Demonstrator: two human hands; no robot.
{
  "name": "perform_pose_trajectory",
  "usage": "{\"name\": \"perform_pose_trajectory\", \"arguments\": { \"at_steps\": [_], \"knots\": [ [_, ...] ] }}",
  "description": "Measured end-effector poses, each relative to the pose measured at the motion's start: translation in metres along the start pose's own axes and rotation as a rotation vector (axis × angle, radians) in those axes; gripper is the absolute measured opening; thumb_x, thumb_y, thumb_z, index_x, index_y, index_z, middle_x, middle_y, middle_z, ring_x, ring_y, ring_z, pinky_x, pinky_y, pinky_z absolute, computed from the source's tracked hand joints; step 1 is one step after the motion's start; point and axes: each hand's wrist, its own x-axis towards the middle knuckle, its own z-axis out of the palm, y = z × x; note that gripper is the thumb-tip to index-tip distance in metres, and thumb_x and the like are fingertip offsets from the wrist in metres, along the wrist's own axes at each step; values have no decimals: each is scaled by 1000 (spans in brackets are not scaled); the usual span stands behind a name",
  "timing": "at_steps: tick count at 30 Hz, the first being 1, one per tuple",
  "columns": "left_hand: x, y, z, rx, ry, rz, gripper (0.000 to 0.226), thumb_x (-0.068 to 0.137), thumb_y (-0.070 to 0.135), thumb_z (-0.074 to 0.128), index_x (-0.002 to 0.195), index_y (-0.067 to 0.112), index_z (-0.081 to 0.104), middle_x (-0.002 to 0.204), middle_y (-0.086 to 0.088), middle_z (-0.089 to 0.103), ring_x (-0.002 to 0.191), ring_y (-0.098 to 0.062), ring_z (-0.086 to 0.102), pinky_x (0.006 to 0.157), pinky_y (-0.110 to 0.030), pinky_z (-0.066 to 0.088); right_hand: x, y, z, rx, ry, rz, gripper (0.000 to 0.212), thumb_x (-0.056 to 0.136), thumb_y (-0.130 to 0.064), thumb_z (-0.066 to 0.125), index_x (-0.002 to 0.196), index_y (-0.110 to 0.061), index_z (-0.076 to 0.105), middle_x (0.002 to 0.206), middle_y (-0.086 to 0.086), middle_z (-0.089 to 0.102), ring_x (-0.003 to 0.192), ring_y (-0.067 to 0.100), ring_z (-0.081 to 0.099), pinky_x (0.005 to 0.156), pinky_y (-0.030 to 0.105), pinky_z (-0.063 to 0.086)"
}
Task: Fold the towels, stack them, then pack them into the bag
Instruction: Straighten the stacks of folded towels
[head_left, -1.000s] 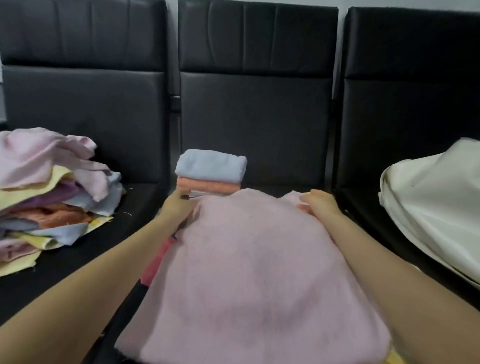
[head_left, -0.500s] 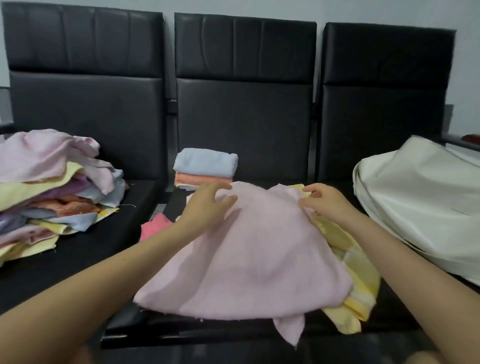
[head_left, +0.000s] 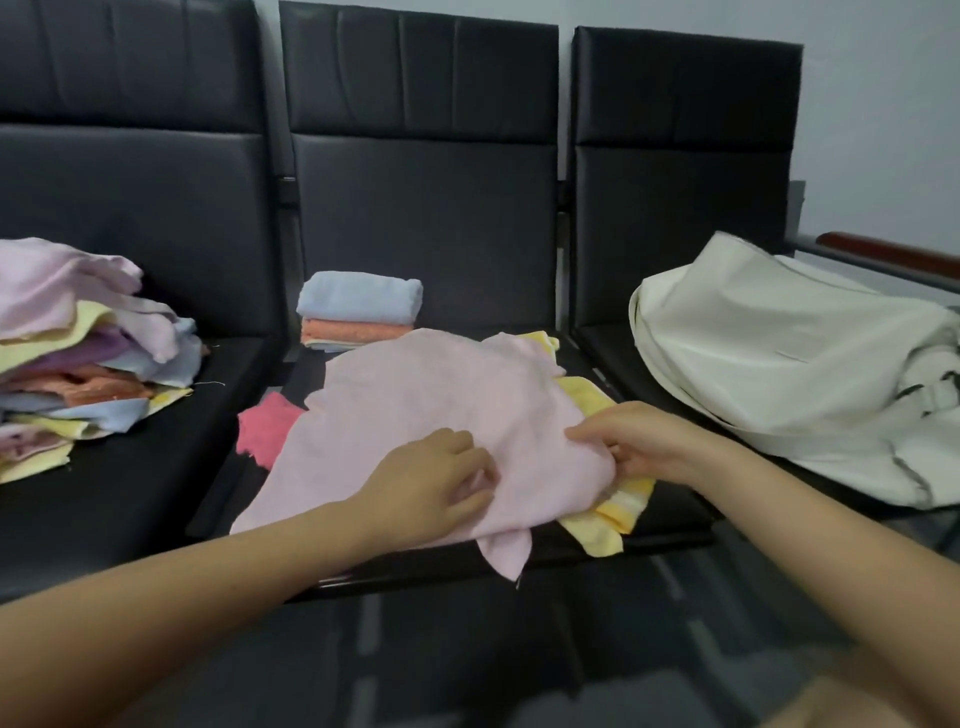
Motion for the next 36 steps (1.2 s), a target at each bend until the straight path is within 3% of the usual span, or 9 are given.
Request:
{"name": "perform_pose_trajectory", "arguments": {
  "at_steps": [5, 10, 13, 15, 19, 23, 27, 30, 36],
  "knots": [
    [-16, -7, 11, 75, 41, 164, 38, 94, 49, 47, 121, 25, 60, 105, 5, 55, 89, -13, 51, 77, -31, 47, -21, 13, -4, -173, -153, -208, 16, 94, -19, 60, 107, -13, 68, 101, 6, 73, 94, 19, 69, 86, 29, 54],
    [-27, -16, 11, 97, 6, 244, 48, 96, 48, 47, 135, 22, 54, 120, 1, 54, 101, -16, 53, 87, -33, 46, -21, 26, -9, -493, 146, -342, 17, 93, -28, 60, 100, -13, 61, 84, 0, 62, 72, 13, 56, 59, 23, 40],
    [-31, -18, 13, 125, -2, 252, 49, 96, 45, 45, 137, 19, 54, 123, 0, 55, 105, -17, 53, 89, -31, 45, -22, 40, -6, -735, 139, -363, 8, 93, -31, 60, 87, -25, 56, 72, -8, 52, 64, 8, 46, 56, 24, 32],
    [-34, -20, 12, 112, 2, 250, 47, 99, 44, 40, 136, 18, 55, 123, -1, 56, 106, -17, 53, 90, -29, 44, -21, 48, -3, -833, 149, -353, 23, 93, -37, 59, 75, -29, 47, 67, -10, 47, 60, 8, 42, 55, 25, 28],
    [-38, -22, 12, 82, 13, 258, 48, 102, 43, 33, 132, 16, 60, 124, -3, 59, 108, -18, 55, 93, -26, 42, -18, 49, -5, -927, 311, -330, 33, 84, -49, 64, 89, -23, 45, 74, -4, 57, 64, 15, 52, 58, 33, 38],
    [-39, -22, 13, 13, 44, 249, 47, 103, 42, 32, 128, 17, 62, 124, -1, 60, 109, -15, 54, 94, -24, 41, -22, 47, 10, -877, 467, -613, 38, 78, -48, 67, 96, -20, 47, 90, -9, 51, 81, 15, 49, 60, 29, 37],
    [-38, -22, 12, -37, 24, 206, 43, 101, 40, 35, 128, 20, 63, 126, 3, 60, 113, -10, 52, 97, -23, 39, -18, 46, 41, -1013, 174, -906, 60, 77, -65, 52, 116, -20, 56, 110, -7, 54, 102, 12, 46, 84, 28, 38],
    [-36, -19, 6, -105, 0, 159, 46, 100, 44, 32, 125, 22, 64, 125, 8, 61, 113, -7, 52, 97, -21, 40, -7, 49, 51, -1282, 106, -1106, 47, 82, -53, 53, 116, -20, 62, 112, -3, 58, 103, 16, 50, 82, 30, 40],
    [-29, -17, -8, -281, 41, -23, 55, 95, 54, 26, 105, 19, 67, 98, 8, 65, 92, -5, 58, 85, -24, 45, 6, 24, 57, -1316, 37, -1051, 45, 89, -47, 34, 97, -20, 69, 101, -8, 59, 94, 14, 51, 76, 26, 33]
  ]
}}
